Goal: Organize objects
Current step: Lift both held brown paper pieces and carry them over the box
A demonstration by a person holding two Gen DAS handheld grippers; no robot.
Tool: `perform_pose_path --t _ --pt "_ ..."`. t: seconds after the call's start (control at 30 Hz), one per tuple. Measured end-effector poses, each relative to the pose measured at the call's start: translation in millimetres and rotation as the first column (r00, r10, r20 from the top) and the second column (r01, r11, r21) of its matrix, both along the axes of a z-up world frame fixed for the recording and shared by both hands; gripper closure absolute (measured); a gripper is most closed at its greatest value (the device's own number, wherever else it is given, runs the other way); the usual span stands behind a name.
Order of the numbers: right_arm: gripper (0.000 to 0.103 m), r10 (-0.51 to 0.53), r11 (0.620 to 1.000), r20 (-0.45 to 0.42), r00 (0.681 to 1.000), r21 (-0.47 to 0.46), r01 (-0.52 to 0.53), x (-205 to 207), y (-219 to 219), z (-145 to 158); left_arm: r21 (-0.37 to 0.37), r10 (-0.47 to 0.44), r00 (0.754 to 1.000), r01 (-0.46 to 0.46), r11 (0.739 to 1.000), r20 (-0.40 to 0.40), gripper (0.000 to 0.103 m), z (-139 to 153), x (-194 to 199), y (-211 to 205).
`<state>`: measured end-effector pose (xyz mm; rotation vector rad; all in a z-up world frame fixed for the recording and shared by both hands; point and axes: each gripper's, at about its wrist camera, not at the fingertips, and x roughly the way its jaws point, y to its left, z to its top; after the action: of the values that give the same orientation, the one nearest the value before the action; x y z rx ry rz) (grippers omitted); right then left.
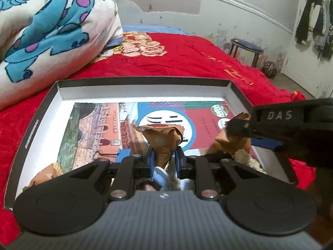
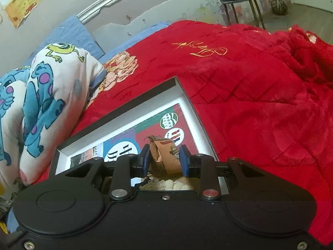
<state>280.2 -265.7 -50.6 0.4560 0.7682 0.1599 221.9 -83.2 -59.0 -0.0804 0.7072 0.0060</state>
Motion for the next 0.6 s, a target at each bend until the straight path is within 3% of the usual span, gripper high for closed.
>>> perform_pose_path --t 0.3,0.6 --pt "0.074 -0.007 0.999 -0.014 1.000 0.043 0.008 1.1 -6.6 -1.0 0.072 -0.008 1.000 0.007 0.997 0.016 0.079 -4.2 0.1 -7.0" --pt "0.074 -0.006 0.999 -0.014 1.000 0.032 0.006 1.2 -6.1 -0.7 0.075 -0.009 1.000 0.007 0.997 0.018 0.076 -4.2 -0.4 -5.0"
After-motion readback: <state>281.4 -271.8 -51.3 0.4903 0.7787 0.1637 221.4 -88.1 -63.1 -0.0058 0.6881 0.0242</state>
